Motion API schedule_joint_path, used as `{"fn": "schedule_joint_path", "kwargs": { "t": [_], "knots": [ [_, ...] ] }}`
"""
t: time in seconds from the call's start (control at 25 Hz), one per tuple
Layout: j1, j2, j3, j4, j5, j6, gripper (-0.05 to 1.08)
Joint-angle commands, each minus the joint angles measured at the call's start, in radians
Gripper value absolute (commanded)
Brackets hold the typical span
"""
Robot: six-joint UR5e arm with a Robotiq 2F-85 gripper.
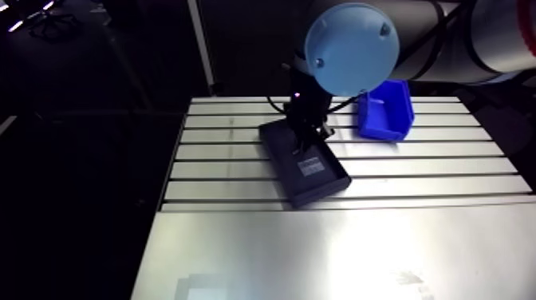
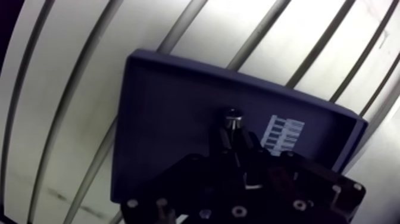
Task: Pick up the M10 bolt from the tray and put it into the blue bin.
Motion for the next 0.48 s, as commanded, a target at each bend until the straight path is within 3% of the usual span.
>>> {"fn": "schedule_joint_path", "kwargs": {
  "t": [0.04, 0.28, 0.48],
  "knots": [
    [0.0, -0.02, -0.006, 0.001, -0.002, 0.0, 0.93],
    [0.0, -0.067, -0.027, 0.02, 0.004, -0.029, 1.02],
    [-0.002, -0.125, -0.062, 0.127, 0.002, -0.092, 1.01]
  ]
}}
